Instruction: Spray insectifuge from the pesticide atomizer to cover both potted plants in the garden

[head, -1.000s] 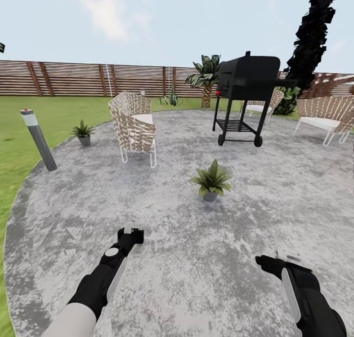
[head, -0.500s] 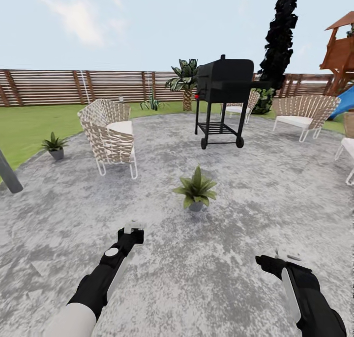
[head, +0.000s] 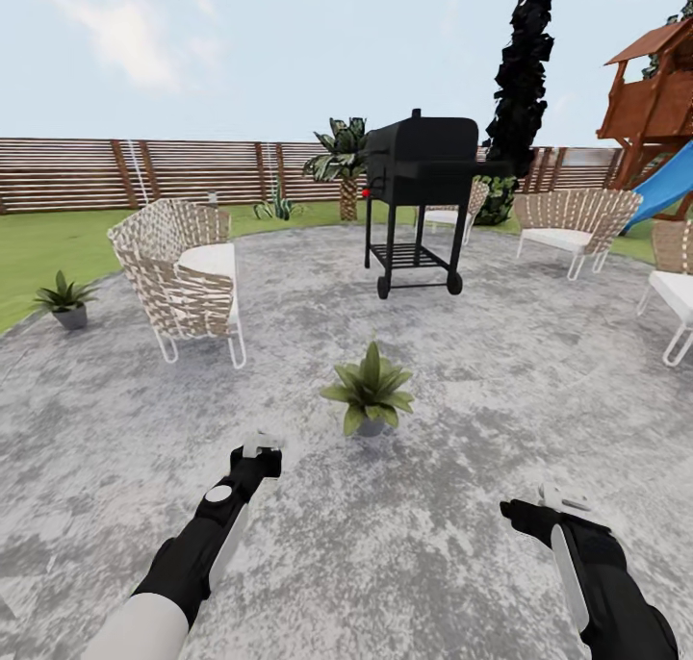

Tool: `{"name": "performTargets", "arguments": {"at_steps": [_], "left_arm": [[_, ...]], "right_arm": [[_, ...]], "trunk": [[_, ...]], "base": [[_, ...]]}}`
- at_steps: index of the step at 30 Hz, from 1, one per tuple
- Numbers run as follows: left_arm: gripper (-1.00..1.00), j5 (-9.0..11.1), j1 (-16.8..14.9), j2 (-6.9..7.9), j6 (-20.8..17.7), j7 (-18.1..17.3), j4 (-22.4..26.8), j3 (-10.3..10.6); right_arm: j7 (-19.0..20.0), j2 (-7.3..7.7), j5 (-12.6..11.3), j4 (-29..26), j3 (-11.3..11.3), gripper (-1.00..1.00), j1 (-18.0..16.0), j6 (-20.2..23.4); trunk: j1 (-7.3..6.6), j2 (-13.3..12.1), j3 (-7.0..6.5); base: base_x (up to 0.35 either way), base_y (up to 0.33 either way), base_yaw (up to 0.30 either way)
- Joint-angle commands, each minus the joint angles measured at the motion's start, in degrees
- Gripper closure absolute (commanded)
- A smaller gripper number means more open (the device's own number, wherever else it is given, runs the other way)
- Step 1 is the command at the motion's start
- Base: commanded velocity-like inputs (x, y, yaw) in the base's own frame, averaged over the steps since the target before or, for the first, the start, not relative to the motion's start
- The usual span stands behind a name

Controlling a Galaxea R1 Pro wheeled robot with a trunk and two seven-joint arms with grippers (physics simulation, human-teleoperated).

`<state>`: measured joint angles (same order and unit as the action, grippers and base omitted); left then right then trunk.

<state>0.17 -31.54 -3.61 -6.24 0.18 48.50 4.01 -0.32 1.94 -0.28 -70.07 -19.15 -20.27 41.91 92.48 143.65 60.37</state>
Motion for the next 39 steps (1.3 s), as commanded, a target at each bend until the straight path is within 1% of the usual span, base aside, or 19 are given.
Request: {"name": "performTargets", "arguments": {"at_steps": [1, 14, 33, 39], "left_arm": [[1.0, 0.01, -0.01, 0.0, -0.31, 0.05, 0.11, 0.03], [1.0, 0.01, -0.01, 0.01, -0.29, 0.01, 0.11, 0.03], [1.0, 0.01, -0.01, 0.03, -0.27, 0.01, 0.11, 0.03], [1.0, 0.01, -0.01, 0.03, -0.27, 0.04, 0.11, 0.02]], "right_arm": [[-0.03, 0.02, -0.02, -0.06, -0.02, -1.0, -0.03, 0.28], [-0.12, 0.08, 0.03, 0.11, -0.09, -1.0, -0.03, 0.2], [-0.03, 0.09, 0.02, 0.17, -0.09, -1.0, -0.03, 0.19], [-0.03, 0.09, 0.02, 0.18, -0.08, -1.0, -0.03, 0.19]], "trunk": [[0.02, 0.02, 0.05], [0.02, 0.02, 0.05], [0.02, 0.02, 0.05], [-0.13, -0.06, -1.28]], "base": [[0.339, 0.0, -0.005], [0.315, 0.0, 0.0], [0.016, 0.0, 0.0], [0.0, 0.0, 0.0]]}}
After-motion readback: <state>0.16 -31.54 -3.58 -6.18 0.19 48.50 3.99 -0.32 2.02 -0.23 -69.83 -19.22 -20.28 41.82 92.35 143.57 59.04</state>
